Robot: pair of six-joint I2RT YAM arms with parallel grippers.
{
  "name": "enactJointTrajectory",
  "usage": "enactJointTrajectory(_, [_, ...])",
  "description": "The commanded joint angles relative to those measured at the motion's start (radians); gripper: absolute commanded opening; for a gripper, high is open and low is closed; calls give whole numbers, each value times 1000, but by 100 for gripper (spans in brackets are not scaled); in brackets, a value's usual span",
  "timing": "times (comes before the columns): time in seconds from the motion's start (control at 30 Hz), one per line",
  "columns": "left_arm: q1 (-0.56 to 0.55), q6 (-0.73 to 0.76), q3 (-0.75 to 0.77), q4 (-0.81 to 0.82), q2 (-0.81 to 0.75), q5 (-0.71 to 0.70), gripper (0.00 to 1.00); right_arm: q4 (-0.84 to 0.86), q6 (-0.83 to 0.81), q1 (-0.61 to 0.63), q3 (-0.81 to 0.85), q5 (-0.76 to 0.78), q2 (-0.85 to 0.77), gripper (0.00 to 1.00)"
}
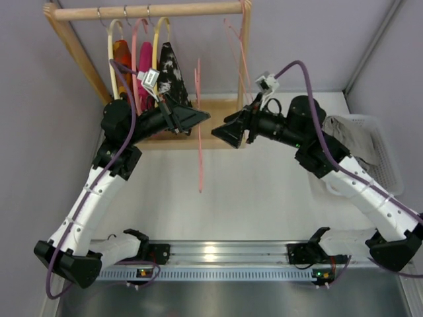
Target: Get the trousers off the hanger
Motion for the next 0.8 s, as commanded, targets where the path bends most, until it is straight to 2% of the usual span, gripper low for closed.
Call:
enactJointTrajectory(0.0, [-7, -6, 41, 88, -10, -15, 0, 122, 73, 111, 61, 87, 51, 81])
enactJointTrajectory(0.23, [-7, 2, 50, 99, -23, -24, 0, 129, 111, 202, 102, 106, 137, 72])
enactJointTrajectory(0.47, [-6, 17, 50, 118, -32, -63, 0, 126, 102, 289, 23, 162, 83, 52])
enactJointTrajectory(0.57, [-6, 13, 48, 119, -27, -69, 0, 133, 107, 305, -16, 178, 69, 37])
enactJointTrajectory(0.6, [-6, 13, 48, 119, -24, -69, 0, 133, 105, 306, -19, 179, 69, 27])
enactJointTrajectory(0.77, [-4, 10, 44, 124, -17, -80, 0, 124, 125, 305, -25, 185, 56, 8])
